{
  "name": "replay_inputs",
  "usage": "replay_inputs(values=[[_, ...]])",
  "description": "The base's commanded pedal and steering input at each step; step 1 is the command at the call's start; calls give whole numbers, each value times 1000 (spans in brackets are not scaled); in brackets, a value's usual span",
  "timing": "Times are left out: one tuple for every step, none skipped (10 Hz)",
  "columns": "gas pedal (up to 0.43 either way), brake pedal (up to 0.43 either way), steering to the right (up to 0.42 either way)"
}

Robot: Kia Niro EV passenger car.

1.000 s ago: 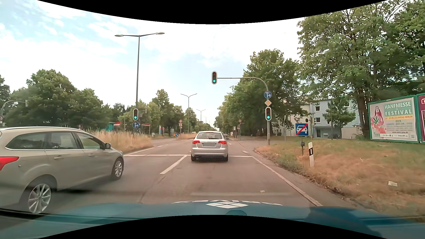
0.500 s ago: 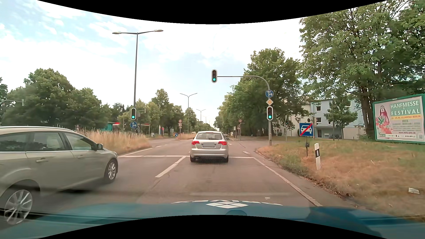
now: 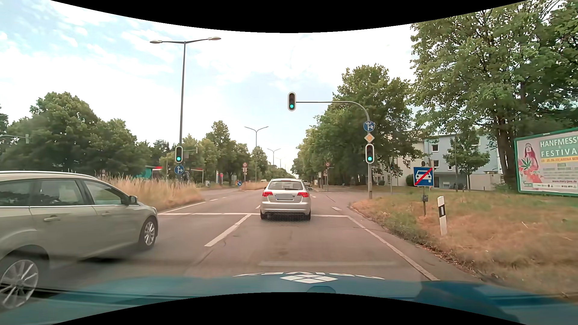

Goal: Follow the waypoints while adhering to traffic rules and regulations

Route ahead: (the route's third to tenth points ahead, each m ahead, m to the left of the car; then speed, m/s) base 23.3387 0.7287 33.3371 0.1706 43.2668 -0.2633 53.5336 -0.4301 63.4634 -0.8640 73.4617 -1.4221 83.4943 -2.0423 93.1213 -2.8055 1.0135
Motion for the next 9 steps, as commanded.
replay_inputs(values=[[0, 0, -7], [0, 0, -7], [0, 0, -7], [0, 0, -7], [0, 0, -7], [0, 0, -7], [0, 0, -7], [0, 0, -7], [0, 0, -7]])
